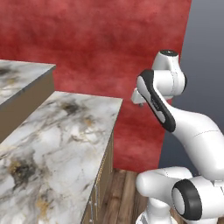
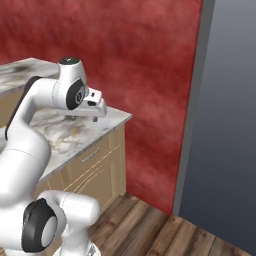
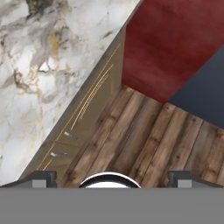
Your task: Take a straw from the drawer in front and place it inside the glass cup on the dining counter.
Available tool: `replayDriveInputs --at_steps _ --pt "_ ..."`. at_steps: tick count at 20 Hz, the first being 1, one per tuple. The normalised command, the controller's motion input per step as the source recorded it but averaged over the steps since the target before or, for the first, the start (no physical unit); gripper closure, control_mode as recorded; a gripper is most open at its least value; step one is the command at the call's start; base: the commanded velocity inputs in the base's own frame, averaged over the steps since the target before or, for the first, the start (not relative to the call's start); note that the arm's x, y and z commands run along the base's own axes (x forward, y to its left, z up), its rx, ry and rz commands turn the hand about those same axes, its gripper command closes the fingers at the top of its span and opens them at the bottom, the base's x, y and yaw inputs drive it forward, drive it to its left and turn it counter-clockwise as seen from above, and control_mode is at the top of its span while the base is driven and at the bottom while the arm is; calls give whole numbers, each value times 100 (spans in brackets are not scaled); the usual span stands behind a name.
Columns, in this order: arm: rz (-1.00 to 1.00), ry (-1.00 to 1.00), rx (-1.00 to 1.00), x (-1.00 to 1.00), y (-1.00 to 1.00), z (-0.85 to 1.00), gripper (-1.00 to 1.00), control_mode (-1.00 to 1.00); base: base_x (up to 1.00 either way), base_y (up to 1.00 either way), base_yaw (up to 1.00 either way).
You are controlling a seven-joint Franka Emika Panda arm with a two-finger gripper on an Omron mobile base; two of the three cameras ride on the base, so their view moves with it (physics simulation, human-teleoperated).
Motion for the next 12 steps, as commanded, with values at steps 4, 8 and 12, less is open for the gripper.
replayDriveInputs --at_steps 4,8,12 --pt "0 -7 4 2 0 -25 -100 -100 0 0 0" --pt "0 -1 4 0 0 -8 -100 -100 0 0 0" --pt "0 3 3 0 0 -2 -100 -100 0 0 0"
